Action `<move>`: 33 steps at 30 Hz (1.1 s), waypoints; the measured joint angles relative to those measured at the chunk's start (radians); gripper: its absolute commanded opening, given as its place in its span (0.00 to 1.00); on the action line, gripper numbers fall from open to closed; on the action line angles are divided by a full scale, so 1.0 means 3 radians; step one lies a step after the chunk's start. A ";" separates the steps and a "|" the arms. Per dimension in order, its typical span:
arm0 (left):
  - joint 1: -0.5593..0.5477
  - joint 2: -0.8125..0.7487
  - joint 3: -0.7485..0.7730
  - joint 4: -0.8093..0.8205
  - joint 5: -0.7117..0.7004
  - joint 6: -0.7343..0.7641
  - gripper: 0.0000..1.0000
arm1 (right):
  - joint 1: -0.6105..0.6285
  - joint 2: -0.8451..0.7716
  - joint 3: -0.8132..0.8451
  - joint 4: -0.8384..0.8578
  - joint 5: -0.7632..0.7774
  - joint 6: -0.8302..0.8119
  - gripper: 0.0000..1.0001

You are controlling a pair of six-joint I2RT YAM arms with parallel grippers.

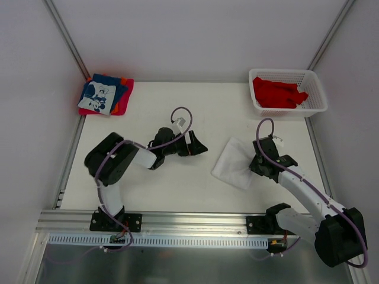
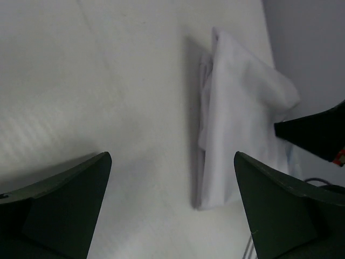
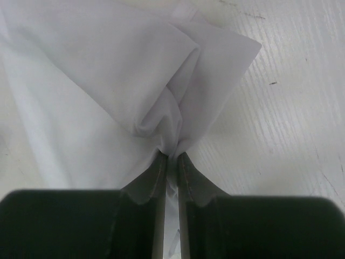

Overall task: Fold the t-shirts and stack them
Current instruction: Neatly place the folded tshirt to the corner

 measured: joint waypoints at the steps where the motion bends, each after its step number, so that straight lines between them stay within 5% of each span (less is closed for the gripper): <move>1: 0.0034 0.0259 0.0094 0.0239 0.0181 -0.0175 0.99 | 0.0000 0.0000 0.0003 -0.0017 0.0000 0.0000 0.01; 7: 0.0122 0.1493 0.0938 0.1526 0.0994 -0.1509 0.99 | 0.0000 0.0000 0.0006 -0.0070 0.0028 -0.0008 0.01; 14: -0.0014 0.1633 0.1072 0.1718 0.1175 -0.1684 0.98 | 0.0000 0.0000 0.0006 -0.0098 0.0058 -0.0009 0.01; 23: -0.0623 0.1174 0.1804 -0.0662 0.0896 -0.0141 0.99 | 0.0000 -0.0001 0.0099 -0.0187 0.0086 -0.0033 0.00; 33: -0.0866 0.1148 0.2103 -0.1542 0.0572 0.0346 0.99 | 0.0000 -0.0100 0.0100 -0.0257 0.0113 -0.0046 0.01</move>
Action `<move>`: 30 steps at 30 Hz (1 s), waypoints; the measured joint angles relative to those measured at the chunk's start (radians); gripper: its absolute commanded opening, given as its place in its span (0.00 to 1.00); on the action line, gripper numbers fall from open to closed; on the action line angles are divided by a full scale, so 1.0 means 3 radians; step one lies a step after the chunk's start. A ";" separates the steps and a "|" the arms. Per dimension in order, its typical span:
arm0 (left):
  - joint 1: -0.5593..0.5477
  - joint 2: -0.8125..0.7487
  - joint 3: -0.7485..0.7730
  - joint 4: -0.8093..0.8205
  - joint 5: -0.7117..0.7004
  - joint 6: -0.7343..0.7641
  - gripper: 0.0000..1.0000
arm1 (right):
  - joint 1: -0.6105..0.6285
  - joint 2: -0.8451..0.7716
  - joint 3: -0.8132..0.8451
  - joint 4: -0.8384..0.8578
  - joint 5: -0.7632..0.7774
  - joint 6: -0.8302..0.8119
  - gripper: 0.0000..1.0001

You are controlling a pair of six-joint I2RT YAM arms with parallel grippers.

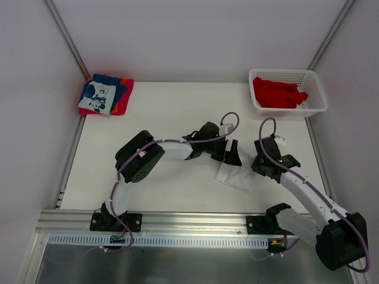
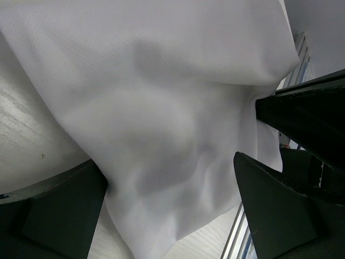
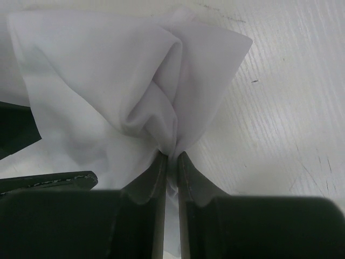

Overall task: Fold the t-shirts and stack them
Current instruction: Neatly place the folded tshirt to the corner

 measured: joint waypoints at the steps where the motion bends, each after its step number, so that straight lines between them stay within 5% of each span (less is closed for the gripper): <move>1: -0.0004 -0.0014 -0.0003 -0.0023 -0.0020 0.0019 0.99 | 0.0000 -0.0008 0.0000 -0.0001 0.0000 -0.0001 0.01; 7: -0.0013 -0.0577 -0.0507 -0.0323 -0.0496 0.0261 0.99 | 0.0000 0.0090 0.0189 -0.0086 -0.0027 -0.0086 0.01; 15: 0.0098 -0.2366 -0.1143 -0.0698 -0.1249 0.0493 0.99 | 0.0018 0.0893 0.1298 -0.0134 -0.0220 -0.0305 0.01; 25: 0.0095 -0.3704 -0.2107 -0.0895 -0.1764 0.0467 0.99 | 0.0604 0.2514 0.3090 -0.0216 -0.0347 -0.0389 0.01; 30: 0.0094 -0.4423 -0.2537 -0.1055 -0.1998 0.0296 0.99 | 0.0975 0.3633 0.4543 -0.0509 -0.0413 -0.0392 0.00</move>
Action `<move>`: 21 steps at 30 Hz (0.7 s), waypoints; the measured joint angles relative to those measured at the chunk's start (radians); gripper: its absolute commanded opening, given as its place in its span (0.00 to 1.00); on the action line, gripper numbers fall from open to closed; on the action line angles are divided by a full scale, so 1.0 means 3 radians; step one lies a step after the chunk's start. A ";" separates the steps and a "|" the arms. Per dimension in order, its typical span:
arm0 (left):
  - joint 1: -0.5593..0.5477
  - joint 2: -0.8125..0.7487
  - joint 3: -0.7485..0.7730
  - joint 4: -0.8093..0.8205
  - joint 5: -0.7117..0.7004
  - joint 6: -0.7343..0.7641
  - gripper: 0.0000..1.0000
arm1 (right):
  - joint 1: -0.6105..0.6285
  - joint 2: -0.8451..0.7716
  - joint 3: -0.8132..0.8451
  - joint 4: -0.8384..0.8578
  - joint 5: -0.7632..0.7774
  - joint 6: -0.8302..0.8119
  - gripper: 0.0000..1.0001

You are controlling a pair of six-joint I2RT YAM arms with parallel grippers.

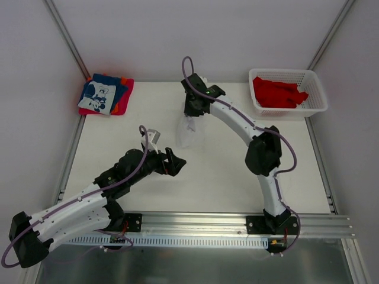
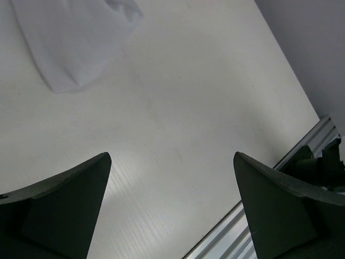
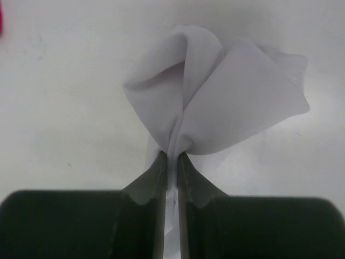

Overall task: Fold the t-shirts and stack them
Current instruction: Neatly place the folded tshirt to the corner

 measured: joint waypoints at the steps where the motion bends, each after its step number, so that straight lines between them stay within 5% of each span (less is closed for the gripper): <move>1: 0.0000 -0.0151 -0.0067 -0.0023 -0.0043 -0.0028 0.99 | 0.0058 0.0215 0.0305 -0.0034 -0.0014 -0.0003 0.01; 6: -0.0004 -0.0614 -0.0245 -0.0149 -0.0201 -0.0089 0.99 | 0.0225 0.0935 0.1445 -0.0172 -0.0207 0.0017 0.01; 21: -0.0113 -0.0813 -0.0515 -0.0399 -0.0500 -0.0239 0.99 | 0.0168 0.0739 0.1082 0.0682 -0.0752 0.0118 0.01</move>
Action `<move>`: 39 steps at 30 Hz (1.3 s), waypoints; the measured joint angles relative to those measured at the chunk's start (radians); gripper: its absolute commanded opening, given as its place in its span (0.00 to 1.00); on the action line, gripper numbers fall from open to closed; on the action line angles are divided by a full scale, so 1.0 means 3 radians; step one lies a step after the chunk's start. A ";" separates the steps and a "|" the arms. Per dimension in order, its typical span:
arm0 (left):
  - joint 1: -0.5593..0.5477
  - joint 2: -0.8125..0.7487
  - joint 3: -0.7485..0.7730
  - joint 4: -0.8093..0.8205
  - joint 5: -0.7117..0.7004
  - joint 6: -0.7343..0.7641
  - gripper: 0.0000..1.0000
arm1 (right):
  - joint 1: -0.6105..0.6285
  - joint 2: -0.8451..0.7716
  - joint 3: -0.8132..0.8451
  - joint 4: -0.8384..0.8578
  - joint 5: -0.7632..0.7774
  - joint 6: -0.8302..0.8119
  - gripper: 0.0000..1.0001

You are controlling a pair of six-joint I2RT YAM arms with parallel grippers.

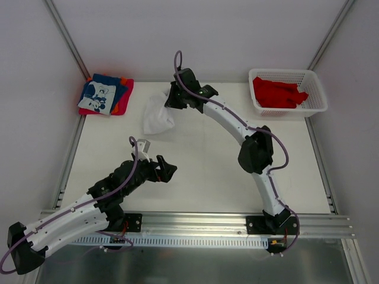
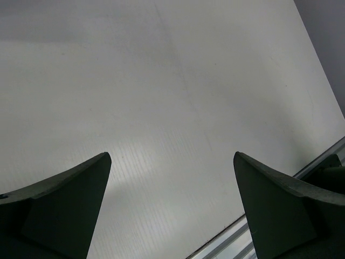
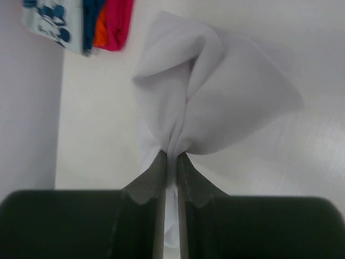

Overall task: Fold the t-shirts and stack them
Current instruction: Neatly place the folded tshirt to the corner

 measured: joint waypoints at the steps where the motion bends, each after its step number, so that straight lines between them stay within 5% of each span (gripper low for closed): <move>1: 0.0000 0.0003 0.0001 -0.0003 -0.0032 0.0000 0.99 | -0.0005 -0.0135 -0.0263 0.0057 0.0025 -0.0001 0.00; 7: 0.0000 0.0322 0.0095 -0.0025 -0.0178 0.0014 0.99 | -0.0175 -0.1127 -0.2183 0.0195 0.0336 0.0001 0.00; 13: 0.0000 0.0754 0.0281 0.0038 -0.0242 0.0025 0.99 | -0.0456 -0.1522 -0.3627 0.0477 0.0417 0.0074 0.00; 24: 0.0000 0.1152 0.0371 0.0209 -0.0247 0.0117 0.99 | -0.0437 -0.1780 -0.4171 0.0851 0.0479 0.0174 0.00; 26: 0.0000 0.1256 0.0429 0.0273 -0.0284 0.0226 0.99 | -0.0426 -0.1808 -0.4194 0.0832 0.0514 0.0175 0.16; 27: 0.0001 0.1333 0.0464 0.0318 -0.0299 0.0301 0.99 | -0.0421 -0.1817 -0.4199 0.0823 0.0528 0.0177 0.63; 29: 0.0047 0.1507 0.0535 0.0435 -0.0292 0.0460 0.99 | -0.0403 -0.1850 -0.4223 0.0783 0.0589 0.0175 0.98; 39: 0.0443 0.1878 0.0646 0.1040 0.0345 0.0951 0.99 | -0.0347 -0.2631 -0.4198 0.0161 0.1019 0.0022 1.00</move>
